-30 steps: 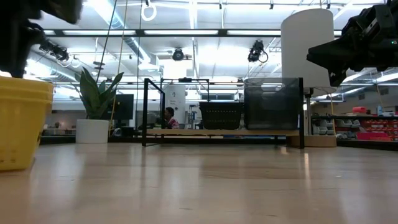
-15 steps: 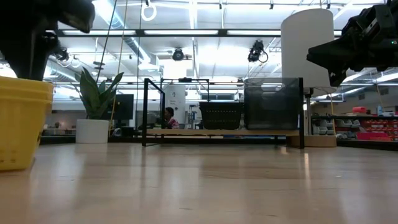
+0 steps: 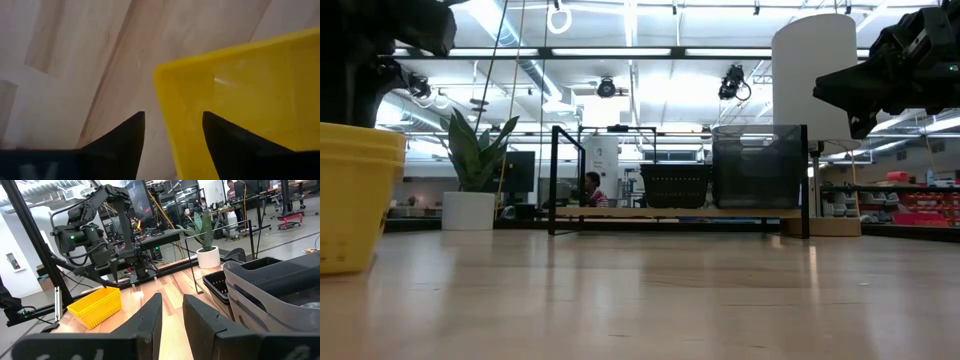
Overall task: Stack baskets on shelf by color
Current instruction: Put the stacked yellow bins on the shelf
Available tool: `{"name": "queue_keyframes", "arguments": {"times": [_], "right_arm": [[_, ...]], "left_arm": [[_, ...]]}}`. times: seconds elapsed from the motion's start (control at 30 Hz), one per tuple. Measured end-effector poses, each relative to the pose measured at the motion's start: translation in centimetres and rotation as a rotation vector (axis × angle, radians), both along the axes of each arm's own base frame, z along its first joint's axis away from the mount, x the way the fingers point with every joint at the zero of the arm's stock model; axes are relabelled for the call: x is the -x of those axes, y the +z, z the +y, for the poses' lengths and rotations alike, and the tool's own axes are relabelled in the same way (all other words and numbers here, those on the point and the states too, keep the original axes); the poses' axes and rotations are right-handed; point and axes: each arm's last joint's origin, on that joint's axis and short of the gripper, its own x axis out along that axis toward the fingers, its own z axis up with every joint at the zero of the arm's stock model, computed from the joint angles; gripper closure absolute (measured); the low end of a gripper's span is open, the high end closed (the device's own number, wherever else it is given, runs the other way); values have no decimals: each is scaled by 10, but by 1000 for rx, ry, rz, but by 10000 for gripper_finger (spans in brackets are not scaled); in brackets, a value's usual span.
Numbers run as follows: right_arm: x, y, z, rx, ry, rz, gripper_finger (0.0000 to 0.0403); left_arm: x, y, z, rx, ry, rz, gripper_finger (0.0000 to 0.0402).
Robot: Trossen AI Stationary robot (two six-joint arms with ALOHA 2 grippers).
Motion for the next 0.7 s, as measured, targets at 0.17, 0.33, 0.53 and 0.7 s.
{"name": "queue_keyframes", "arguments": {"times": [0.17, 0.33, 0.53, 0.7], "right_arm": [[0, 0, 0, 0, 0, 0, 320], [0, 0, 0, 0, 0, 0, 320], [0, 0, 0, 0, 0, 0, 319], [0, 0, 0, 0, 0, -2, 319]], "left_arm": [[5, 5, 5, -12, -24, 12, 215], [13, 17, 6, 10, -9, -62, 228], [16, 19, 6, 22, 31, -75, 230], [21, -7, 6, 74, 110, -37, 230]]}}
